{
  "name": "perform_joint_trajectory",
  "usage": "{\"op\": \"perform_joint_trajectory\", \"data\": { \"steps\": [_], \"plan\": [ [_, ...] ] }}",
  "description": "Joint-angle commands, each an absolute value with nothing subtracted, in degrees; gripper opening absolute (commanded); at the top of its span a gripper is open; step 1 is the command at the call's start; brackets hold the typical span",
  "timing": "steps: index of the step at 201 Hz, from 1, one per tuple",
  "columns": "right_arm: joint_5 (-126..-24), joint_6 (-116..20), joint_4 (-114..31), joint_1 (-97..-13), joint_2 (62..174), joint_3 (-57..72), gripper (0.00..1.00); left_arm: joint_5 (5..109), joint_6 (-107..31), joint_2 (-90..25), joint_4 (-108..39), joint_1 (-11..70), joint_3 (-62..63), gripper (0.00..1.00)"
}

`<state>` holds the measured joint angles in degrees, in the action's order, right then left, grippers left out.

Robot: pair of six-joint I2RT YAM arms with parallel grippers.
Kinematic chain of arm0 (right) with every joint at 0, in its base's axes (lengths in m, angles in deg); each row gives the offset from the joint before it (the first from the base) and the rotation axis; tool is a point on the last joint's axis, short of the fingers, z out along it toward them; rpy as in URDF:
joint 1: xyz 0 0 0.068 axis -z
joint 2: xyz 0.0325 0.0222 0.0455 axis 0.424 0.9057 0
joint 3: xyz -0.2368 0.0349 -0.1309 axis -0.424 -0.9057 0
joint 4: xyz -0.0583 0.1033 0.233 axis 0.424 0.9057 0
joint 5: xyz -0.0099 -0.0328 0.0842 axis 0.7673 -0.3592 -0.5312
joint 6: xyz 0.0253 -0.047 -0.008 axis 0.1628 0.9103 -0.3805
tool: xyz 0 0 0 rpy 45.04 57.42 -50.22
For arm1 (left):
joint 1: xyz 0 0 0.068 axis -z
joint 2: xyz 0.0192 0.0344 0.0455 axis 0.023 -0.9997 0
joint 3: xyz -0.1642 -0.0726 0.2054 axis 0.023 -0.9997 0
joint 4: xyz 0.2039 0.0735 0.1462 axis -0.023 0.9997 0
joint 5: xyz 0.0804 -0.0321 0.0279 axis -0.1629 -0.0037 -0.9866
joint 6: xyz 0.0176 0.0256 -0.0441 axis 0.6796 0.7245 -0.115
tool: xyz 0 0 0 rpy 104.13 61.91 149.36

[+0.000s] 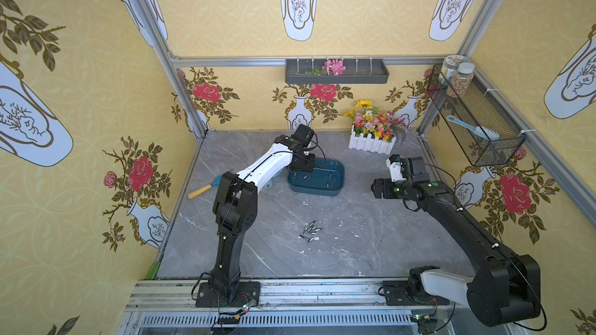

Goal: Put the bit on the desktop into the storage box
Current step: Place the screwdriver bit in the storage box, then pick up the screwdriver bit from the center of the board.

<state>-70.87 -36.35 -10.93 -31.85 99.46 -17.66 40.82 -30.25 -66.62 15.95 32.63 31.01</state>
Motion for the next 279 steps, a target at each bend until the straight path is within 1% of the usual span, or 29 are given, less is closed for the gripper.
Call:
{"op": "perform_joint_trajectory", "data": {
  "steps": [1, 60, 124, 155, 176, 192, 198, 239, 279],
  "plan": [
    [-71.18, -35.88, -12.54, -31.84, 99.33, -17.53, 0.97, 40.89, -30.79, -63.62, 12.87, 32.6, 27.25, 0.49],
    [-71.14, -35.87, -12.45, -31.9, 99.17, -17.6, 0.97, 41.36, -31.88, -47.01, 1.65, 32.52, 10.03, 0.64],
    [-73.84, -35.36, -13.0, -32.3, 99.47, -17.65, 0.97, 38.77, -32.86, -24.84, -15.83, 31.86, -13.51, 0.84],
    [-76.16, -34.75, -13.05, -34.14, 100.51, -17.01, 1.0, 39.06, -34.41, -16.77, -23.61, 29.94, -23.57, 0.89],
    [-74.85, -34.19, -12.03, -37.8, 101.4, -16.01, 0.99, 38.83, -35.88, -12.23, -28.69, 28.54, -29.62, 0.96],
    [-71.11, -33.05, -9.35, -42.67, 102.84, -13.71, 0.98, 38.84, -37.4, -9.46, -32.4, 27.86, -33.6, 1.0],
    [-69.93, -32.55, -8.28, -44.56, 103.46, -12.65, 0.98, 39.05, -38.01, -8.36, -34.04, 26.06, -35.15, 1.0],
    [-63.88, -29.84, -1.31, -56.46, 111.14, -4.36, 0.95, 38.47, -43.41, -2.51, -43.96, 23.35, -44.01, 1.0],
    [-61.38, -28.92, 4.85, -65.25, 120.54, 3.55, 0.89, 35.86, -47.3, 0.36, -45.54, 20.73, -47.91, 1.0]
  ]
}}
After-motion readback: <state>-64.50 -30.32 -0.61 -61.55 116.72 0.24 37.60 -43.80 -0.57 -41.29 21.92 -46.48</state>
